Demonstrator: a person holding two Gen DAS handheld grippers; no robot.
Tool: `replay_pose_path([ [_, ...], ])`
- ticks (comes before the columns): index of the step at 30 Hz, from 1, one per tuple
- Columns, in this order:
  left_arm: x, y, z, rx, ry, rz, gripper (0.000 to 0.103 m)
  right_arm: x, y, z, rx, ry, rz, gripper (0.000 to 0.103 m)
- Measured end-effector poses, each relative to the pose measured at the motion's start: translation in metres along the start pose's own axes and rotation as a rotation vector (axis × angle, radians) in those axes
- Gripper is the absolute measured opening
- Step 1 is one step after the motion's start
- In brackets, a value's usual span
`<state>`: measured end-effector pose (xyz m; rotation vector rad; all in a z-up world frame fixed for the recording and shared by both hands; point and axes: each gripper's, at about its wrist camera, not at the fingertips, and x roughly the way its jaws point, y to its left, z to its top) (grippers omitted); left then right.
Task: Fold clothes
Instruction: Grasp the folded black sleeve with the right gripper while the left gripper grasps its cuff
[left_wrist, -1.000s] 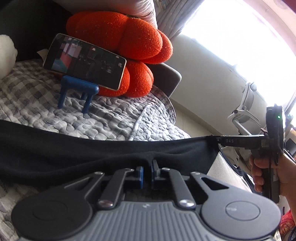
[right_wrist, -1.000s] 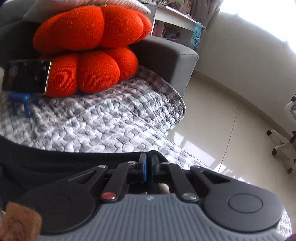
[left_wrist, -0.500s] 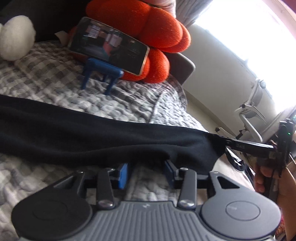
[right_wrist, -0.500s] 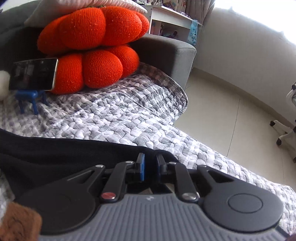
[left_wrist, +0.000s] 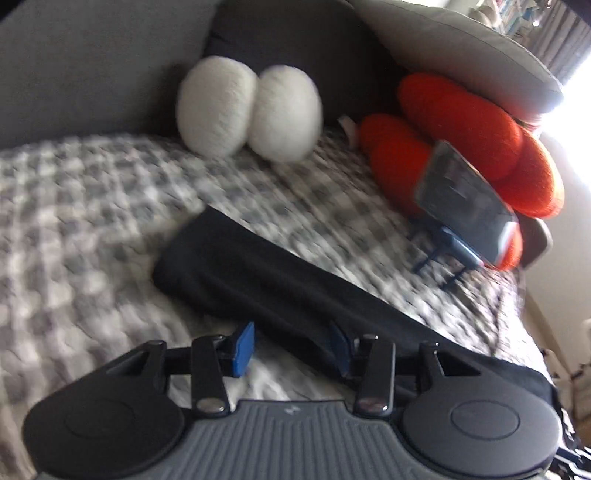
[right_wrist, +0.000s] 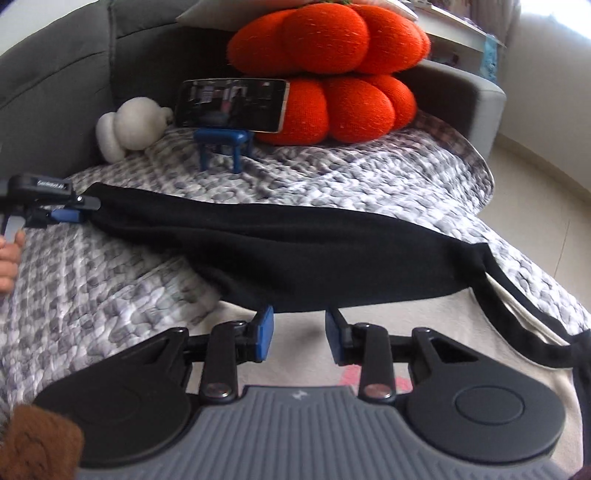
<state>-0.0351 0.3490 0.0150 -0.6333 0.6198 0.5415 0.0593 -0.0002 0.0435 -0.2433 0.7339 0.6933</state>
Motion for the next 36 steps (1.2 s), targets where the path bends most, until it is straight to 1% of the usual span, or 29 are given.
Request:
replay_pose_path([
  [3, 0.005, 0.007, 0.007, 0.014, -0.023, 0.049, 0.045, 0.001, 0.017, 0.001, -0.053, -0.018, 0.033, 0.035],
  [5, 0.011, 0.010, 0.011, 0.012, -0.020, 0.039, 0.046, 0.006, 0.026, 0.003, -0.092, -0.016, 0.033, 0.035],
  [6, 0.013, 0.011, 0.013, 0.011, -0.021, 0.028, 0.049, 0.009, 0.030, 0.004, -0.108, -0.014, 0.025, 0.034],
  [7, 0.015, 0.011, 0.015, 0.013, -0.027, 0.020, 0.052, 0.013, 0.034, 0.005, -0.125, -0.014, 0.017, 0.030],
  [8, 0.015, 0.010, 0.016, 0.020, -0.041, 0.015, 0.057, 0.017, 0.038, 0.005, -0.143, -0.013, 0.014, 0.023],
  [9, 0.016, 0.009, 0.018, 0.028, -0.055, 0.011, 0.055, 0.021, 0.041, 0.004, -0.159, -0.009, 0.007, 0.020],
  [10, 0.016, 0.008, 0.020, 0.035, -0.069, 0.006, 0.054, 0.026, 0.044, 0.004, -0.175, -0.005, 0.000, 0.014],
  [11, 0.017, 0.007, 0.021, 0.043, -0.083, 0.002, 0.040, 0.029, 0.048, 0.003, -0.195, 0.000, -0.013, 0.012],
  [12, 0.017, 0.007, 0.023, 0.050, -0.097, -0.003, 0.009, 0.031, 0.051, 0.003, -0.209, 0.001, -0.023, 0.012],
  [13, 0.017, 0.006, 0.024, 0.058, -0.111, -0.007, 0.001, 0.030, 0.052, 0.004, -0.208, -0.005, -0.027, 0.012],
  [14, 0.018, 0.005, 0.026, 0.065, -0.125, -0.012, 0.001, 0.029, 0.053, 0.004, -0.205, -0.010, -0.029, 0.011],
  [16, 0.019, 0.003, 0.029, 0.080, -0.153, -0.021, 0.001, 0.018, 0.052, 0.006, -0.179, -0.059, -0.013, 0.011],
  [17, 0.016, 0.003, 0.032, 0.087, -0.186, -0.030, 0.001, 0.009, 0.051, 0.007, -0.169, -0.099, -0.003, 0.011],
  [18, 0.010, 0.003, 0.036, 0.089, -0.244, -0.047, 0.001, 0.003, 0.051, 0.008, -0.162, -0.121, -0.002, 0.011],
  [19, 0.006, 0.004, 0.038, 0.087, -0.278, -0.062, 0.001, 0.001, 0.051, 0.008, -0.155, -0.133, -0.004, 0.011],
  [21, 0.003, 0.007, 0.040, 0.078, -0.315, -0.080, 0.001, 0.007, 0.052, 0.004, -0.150, -0.111, -0.009, 0.011],
  [22, 0.003, 0.008, 0.040, 0.074, -0.320, -0.082, 0.001, 0.012, 0.053, 0.001, -0.152, -0.085, -0.001, 0.011],
  [23, 0.008, 0.011, 0.036, 0.073, -0.299, -0.070, 0.001, 0.018, 0.055, -0.004, -0.154, -0.058, 0.008, 0.011],
  [25, 0.016, 0.015, 0.030, 0.072, -0.258, -0.046, 0.001, 0.023, 0.059, -0.009, -0.174, -0.048, -0.001, 0.012],
  [28, 0.022, 0.021, 0.020, 0.074, -0.217, -0.022, 0.001, 0.023, 0.055, -0.005, -0.144, -0.044, 0.015, 0.012],
  [30, 0.013, 0.026, 0.022, 0.030, -0.235, -0.035, 0.001, 0.022, 0.054, -0.004, -0.142, -0.044, 0.024, 0.012],
  [33, -0.001, 0.033, 0.026, -0.035, -0.262, -0.056, 0.001, 0.013, 0.053, -0.006, -0.155, -0.067, 0.038, 0.012],
  [35, -0.011, 0.038, 0.027, -0.045, -0.299, -0.054, 0.001, 0.008, 0.048, -0.006, -0.137, -0.081, 0.047, 0.012],
  [36, -0.014, 0.039, 0.027, -0.044, -0.303, -0.053, 0.001, 0.009, 0.046, -0.006, -0.130, -0.076, 0.048, 0.012],
])
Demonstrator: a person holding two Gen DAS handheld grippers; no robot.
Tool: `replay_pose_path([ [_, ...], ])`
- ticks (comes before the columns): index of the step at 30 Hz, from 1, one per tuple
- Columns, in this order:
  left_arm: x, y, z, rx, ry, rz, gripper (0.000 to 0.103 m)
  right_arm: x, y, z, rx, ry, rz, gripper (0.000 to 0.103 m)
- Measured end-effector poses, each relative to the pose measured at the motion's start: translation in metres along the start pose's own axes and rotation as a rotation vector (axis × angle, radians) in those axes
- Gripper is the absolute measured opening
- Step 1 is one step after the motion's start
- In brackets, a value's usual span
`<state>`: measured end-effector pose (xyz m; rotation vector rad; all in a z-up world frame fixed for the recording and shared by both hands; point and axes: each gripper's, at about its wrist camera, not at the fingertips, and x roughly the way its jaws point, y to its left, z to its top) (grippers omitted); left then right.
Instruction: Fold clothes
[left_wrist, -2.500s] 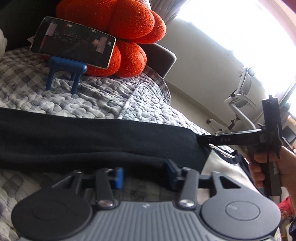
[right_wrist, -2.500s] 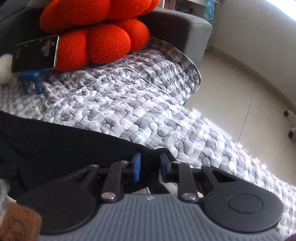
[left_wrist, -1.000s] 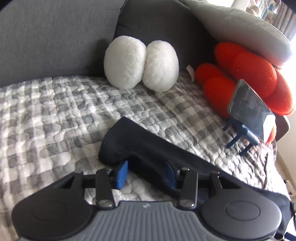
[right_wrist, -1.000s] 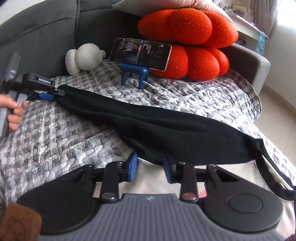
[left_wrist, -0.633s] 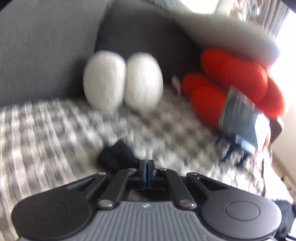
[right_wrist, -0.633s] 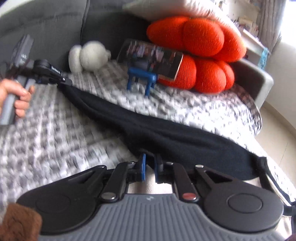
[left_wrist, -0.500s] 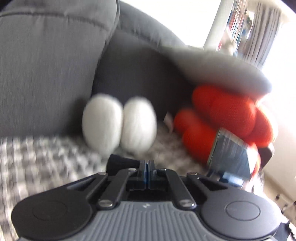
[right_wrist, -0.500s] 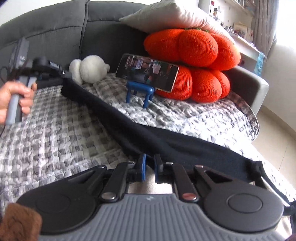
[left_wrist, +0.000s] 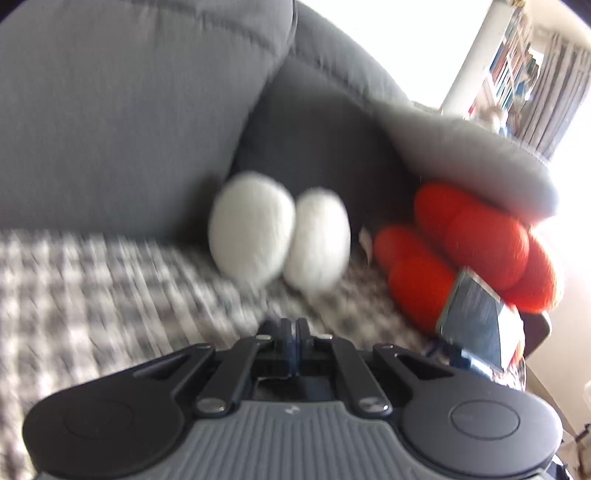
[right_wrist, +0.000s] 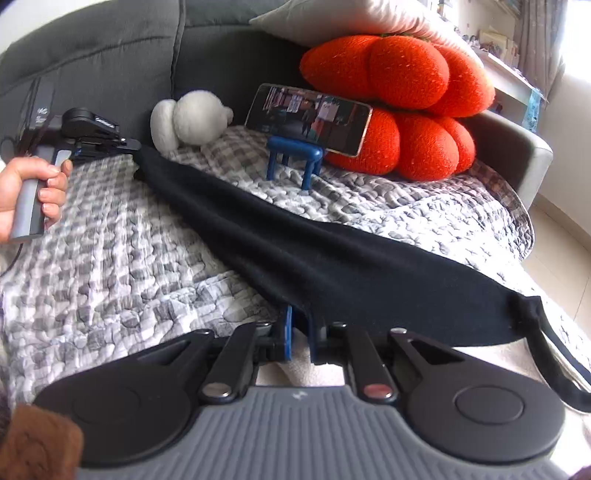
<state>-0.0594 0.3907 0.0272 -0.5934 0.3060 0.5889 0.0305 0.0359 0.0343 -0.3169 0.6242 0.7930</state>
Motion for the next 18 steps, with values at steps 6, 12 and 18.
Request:
replay_pose_path([
  [6, 0.014, 0.015, -0.009, -0.107, 0.168, 0.011, 0.040, 0.004, 0.002, -0.003, -0.010, 0.004, 0.001, 0.014],
  [12, 0.027, 0.013, -0.015, -0.149, 0.181, 0.020, 0.066, 0.004, 0.001, 0.005, -0.033, -0.020, 0.008, 0.017],
  [18, 0.037, 0.004, 0.001, -0.188, 0.130, -0.073, 0.005, 0.018, 0.005, -0.001, -0.050, 0.015, -0.013, 0.012],
])
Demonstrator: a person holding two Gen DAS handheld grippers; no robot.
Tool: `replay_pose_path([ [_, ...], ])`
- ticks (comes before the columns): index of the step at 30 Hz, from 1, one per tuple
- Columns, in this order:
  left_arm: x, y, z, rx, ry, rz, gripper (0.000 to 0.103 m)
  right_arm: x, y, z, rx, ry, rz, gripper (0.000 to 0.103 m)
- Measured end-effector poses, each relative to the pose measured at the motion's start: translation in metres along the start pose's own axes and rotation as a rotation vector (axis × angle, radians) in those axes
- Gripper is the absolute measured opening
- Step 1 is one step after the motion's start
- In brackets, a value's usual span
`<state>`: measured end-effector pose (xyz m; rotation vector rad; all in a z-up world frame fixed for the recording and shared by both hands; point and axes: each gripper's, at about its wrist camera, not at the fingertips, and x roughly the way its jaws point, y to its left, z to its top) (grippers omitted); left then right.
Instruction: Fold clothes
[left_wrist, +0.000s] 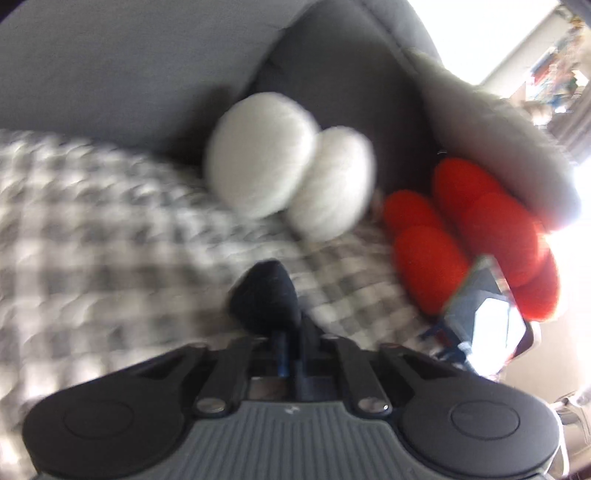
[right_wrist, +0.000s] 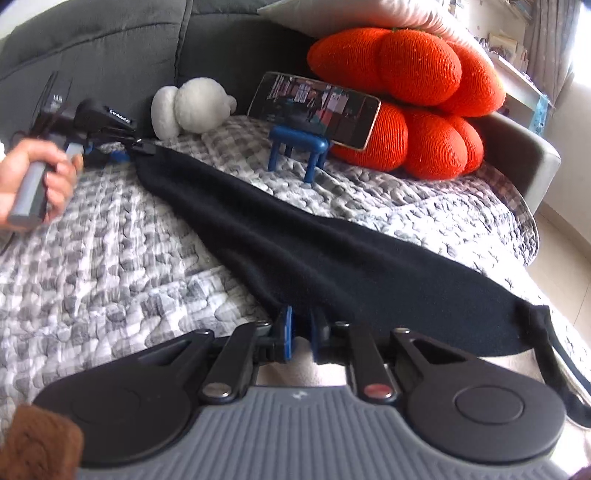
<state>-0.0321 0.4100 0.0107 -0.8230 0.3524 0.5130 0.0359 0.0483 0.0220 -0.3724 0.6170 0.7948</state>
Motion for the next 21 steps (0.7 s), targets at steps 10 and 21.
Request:
replay_pose_path([
  [10, -0.017, -0.023, 0.030, 0.052, -0.142, -0.140, 0.005, -0.001, -0.004, -0.004, 0.069, -0.016, 0.003, 0.010],
  [21, 0.012, 0.011, 0.014, 0.049, -0.031, 0.008, 0.009, -0.001, -0.008, -0.002, 0.090, 0.007, 0.026, 0.010],
])
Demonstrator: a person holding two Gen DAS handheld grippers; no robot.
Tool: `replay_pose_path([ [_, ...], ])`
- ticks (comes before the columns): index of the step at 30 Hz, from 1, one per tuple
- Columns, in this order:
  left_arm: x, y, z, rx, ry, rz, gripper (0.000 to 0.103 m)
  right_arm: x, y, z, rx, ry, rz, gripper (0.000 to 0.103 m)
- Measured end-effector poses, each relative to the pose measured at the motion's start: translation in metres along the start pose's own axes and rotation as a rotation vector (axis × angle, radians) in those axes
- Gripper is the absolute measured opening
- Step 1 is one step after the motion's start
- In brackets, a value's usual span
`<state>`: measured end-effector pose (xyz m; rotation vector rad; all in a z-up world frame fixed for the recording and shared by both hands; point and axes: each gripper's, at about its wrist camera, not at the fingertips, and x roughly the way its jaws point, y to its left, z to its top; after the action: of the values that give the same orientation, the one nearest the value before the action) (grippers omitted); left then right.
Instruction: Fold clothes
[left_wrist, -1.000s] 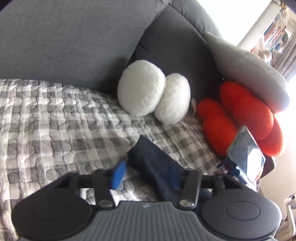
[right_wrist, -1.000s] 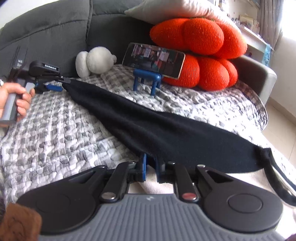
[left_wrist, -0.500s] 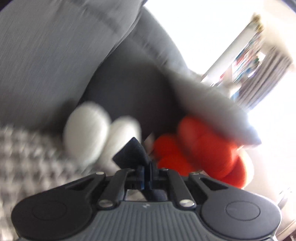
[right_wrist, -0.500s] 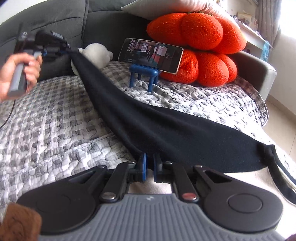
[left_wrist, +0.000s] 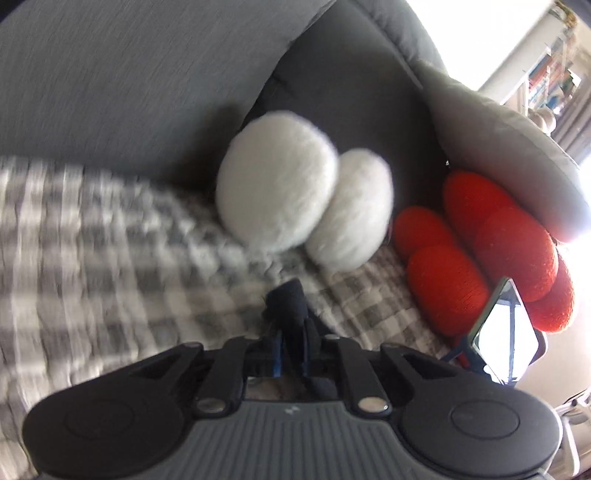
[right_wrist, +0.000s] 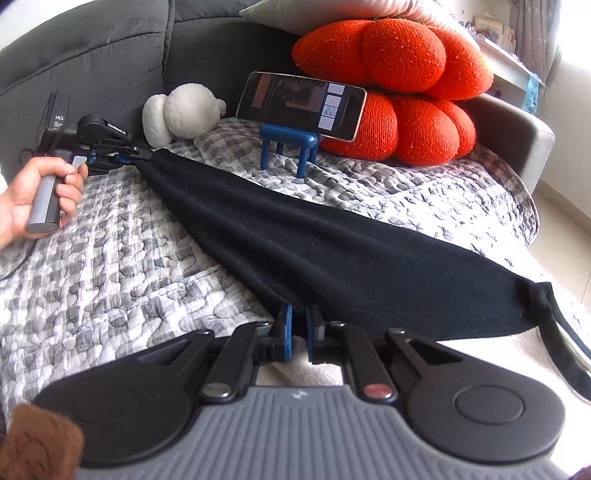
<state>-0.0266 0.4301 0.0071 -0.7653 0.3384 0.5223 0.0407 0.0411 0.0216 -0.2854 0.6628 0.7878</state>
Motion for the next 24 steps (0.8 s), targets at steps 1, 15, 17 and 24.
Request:
replay_pose_path([
  [1, 0.003, 0.003, -0.002, 0.000, 0.010, 0.013, 0.009, 0.001, -0.001, -0.001, 0.014, -0.004, 0.005, 0.011],
  [15, -0.023, -0.013, -0.005, 0.044, -0.004, 0.041, 0.045, -0.030, -0.026, -0.008, 0.230, -0.073, 0.137, 0.018],
  [17, -0.025, -0.032, -0.019, 0.089, 0.043, 0.007, 0.045, -0.025, -0.022, -0.010, 0.214, -0.050, 0.123, 0.018],
  [24, -0.035, -0.093, -0.076, 0.217, 0.215, -0.127, 0.045, -0.024, -0.013, -0.011, 0.198, -0.028, 0.114, 0.028],
])
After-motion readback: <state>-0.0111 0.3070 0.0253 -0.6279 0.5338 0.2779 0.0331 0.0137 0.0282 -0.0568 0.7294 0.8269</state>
